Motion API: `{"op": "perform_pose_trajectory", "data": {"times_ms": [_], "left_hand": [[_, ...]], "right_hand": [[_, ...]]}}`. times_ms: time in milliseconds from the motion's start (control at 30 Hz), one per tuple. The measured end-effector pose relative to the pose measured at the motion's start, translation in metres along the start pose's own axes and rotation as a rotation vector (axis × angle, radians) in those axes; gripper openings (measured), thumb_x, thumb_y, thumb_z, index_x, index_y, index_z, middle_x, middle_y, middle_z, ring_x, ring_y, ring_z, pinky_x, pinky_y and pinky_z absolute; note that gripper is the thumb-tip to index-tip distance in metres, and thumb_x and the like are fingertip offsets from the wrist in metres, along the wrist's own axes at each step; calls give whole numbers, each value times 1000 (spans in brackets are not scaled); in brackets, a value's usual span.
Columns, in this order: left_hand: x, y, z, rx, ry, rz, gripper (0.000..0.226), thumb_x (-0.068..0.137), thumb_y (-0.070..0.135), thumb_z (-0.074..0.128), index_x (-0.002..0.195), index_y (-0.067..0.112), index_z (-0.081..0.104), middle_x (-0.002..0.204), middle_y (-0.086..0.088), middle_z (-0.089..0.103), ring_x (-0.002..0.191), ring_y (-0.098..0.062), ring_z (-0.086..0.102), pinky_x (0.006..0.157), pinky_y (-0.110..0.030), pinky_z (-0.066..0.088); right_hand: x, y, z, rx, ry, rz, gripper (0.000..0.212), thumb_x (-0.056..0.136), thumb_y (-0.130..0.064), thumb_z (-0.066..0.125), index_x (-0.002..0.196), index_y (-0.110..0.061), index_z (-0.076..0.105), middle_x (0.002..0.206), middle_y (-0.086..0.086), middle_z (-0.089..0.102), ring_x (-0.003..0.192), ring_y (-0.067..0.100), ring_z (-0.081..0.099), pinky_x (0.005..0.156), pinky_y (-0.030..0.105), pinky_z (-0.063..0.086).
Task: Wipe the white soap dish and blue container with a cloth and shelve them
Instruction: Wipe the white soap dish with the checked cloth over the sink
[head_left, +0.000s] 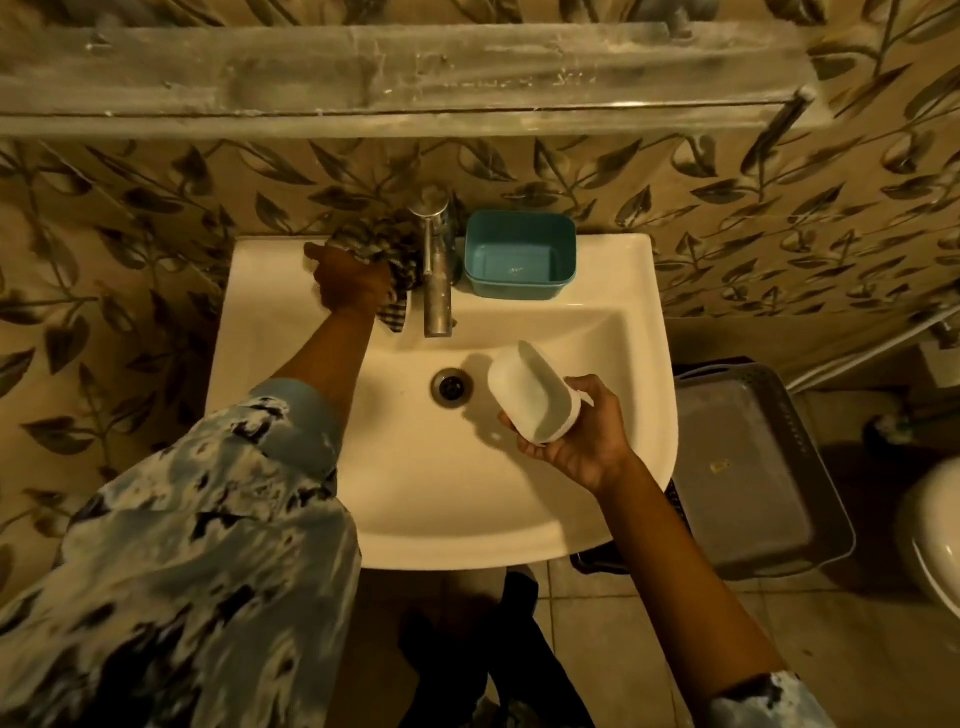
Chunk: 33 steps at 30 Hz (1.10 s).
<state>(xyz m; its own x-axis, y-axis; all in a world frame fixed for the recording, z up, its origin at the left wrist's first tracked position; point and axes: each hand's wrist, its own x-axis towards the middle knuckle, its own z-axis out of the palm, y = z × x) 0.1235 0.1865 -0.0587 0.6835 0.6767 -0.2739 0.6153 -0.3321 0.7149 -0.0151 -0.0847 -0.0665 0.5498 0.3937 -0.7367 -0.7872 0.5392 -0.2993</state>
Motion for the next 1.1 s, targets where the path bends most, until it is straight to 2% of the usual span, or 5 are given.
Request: {"op": "perform_pose_trajectory", "data": {"times_ms": [367, 667, 767, 900, 1100], "left_hand": [[-68, -36, -81, -40, -24, 412, 43, 85, 37, 67, 110, 3, 65, 106, -6, 66, 97, -14, 60, 65, 3, 40], [-190, -63, -79, -168, -157, 570, 20, 81, 25, 71, 86, 8, 60, 76, 5, 65, 67, 2, 63, 63, -16, 54], [-211, -56, -54, -170, -194, 530, 27, 81, 22, 71, 97, 12, 52, 84, 12, 60, 73, 6, 61, 62, -9, 50], [-219, -51, -32, 4, -260, 415, 32, 84, 29, 64, 110, 16, 51, 105, 0, 64, 103, -23, 59, 94, -42, 46], [-233, -73, -45, 327, -704, 860, 46, 93, 32, 34, 138, 28, 44, 138, 0, 47, 133, -18, 31, 108, -38, 8]], "right_hand": [[-4, 23, 0, 132, -326, 38, 62, 71, -31, 51, 128, -8, 50, 124, 24, 54, 113, 42, 52, 86, 48, 47], [-7, 48, 17, 12, -256, -14, 53, 92, -53, 42, 111, -12, 71, 114, 15, 65, 98, 27, 63, 80, 39, 54], [-13, 54, 27, -109, -236, -11, 53, 93, -51, 40, 113, -12, 68, 111, 13, 66, 97, 24, 64, 81, 36, 55], [-16, 62, 34, -172, -212, -44, 52, 96, -49, 39, 127, -11, 57, 120, 13, 63, 107, 25, 60, 90, 35, 53], [-26, 48, 14, -53, -173, -50, 58, 95, -50, 36, 102, -4, 69, 95, 13, 73, 86, 23, 70, 76, 32, 57]]}}
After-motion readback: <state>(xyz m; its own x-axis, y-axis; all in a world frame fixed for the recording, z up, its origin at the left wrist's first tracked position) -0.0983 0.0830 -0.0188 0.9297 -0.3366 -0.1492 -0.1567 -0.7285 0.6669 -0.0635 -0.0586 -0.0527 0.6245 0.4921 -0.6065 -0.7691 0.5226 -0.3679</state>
